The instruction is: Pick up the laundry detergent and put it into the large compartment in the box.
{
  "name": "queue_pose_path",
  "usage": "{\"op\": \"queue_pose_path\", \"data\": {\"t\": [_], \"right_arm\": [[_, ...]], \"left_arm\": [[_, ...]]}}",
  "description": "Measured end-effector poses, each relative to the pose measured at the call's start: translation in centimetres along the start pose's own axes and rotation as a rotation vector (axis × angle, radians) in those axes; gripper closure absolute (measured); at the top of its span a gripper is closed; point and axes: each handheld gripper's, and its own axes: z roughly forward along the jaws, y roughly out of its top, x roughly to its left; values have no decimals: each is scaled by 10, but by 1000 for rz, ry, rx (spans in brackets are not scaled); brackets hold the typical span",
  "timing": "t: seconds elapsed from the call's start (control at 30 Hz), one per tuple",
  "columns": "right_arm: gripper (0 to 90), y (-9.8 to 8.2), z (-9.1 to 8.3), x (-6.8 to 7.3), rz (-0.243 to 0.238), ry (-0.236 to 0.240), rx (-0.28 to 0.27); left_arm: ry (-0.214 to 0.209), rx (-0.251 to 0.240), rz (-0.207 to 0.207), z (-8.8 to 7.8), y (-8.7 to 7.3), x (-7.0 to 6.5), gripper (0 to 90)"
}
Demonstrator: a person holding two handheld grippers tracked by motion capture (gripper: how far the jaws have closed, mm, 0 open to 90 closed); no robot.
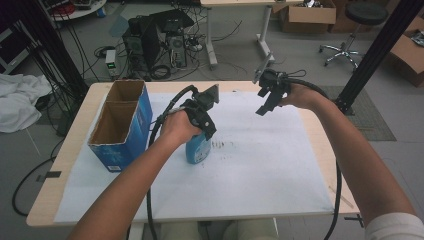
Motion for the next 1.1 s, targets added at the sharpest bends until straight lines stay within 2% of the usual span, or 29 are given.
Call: {"op": "queue_pose_path", "data": {"t": [1.1], "right_arm": [[171, 0, 0, 1, -1, 2, -4]], "left_arm": [[8, 2, -9, 3, 0, -1, 312]]}}
